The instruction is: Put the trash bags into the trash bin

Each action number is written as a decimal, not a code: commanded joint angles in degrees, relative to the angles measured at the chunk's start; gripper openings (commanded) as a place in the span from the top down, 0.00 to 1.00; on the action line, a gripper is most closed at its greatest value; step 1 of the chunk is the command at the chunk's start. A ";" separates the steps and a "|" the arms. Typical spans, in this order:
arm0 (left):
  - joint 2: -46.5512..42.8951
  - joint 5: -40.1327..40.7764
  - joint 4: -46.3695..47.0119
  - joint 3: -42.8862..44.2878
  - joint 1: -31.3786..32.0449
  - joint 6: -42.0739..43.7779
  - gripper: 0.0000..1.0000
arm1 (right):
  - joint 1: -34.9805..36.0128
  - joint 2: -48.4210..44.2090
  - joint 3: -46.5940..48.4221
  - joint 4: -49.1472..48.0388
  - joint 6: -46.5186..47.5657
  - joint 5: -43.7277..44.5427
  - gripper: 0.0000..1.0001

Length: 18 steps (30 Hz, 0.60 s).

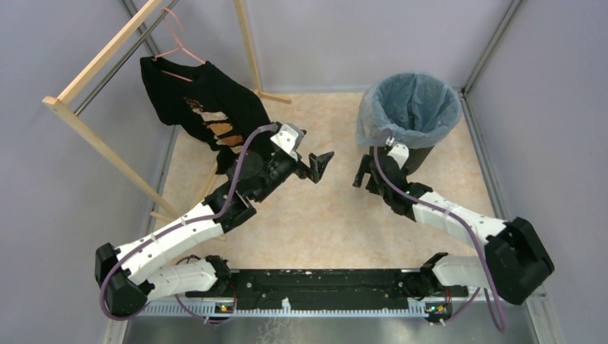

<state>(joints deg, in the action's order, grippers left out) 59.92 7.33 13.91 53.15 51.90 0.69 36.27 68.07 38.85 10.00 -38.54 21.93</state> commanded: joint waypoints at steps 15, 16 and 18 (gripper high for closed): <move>-3.55 -0.20 -0.12 -0.73 0.86 1.59 0.01 | -8.58 26.30 5.02 -33.78 -6.36 21.32 0.01; -3.58 -0.21 -0.19 -0.68 0.92 1.66 0.01 | -9.93 27.25 5.68 -33.85 -6.22 20.62 0.01; -3.68 -0.03 -0.15 -0.74 0.92 1.88 0.01 | -12.01 28.85 7.02 -34.28 -5.65 20.23 0.01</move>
<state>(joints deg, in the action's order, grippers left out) 57.19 7.33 12.36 52.38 52.45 1.69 28.42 94.17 41.87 -18.87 -43.79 42.54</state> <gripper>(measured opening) 0.987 0.985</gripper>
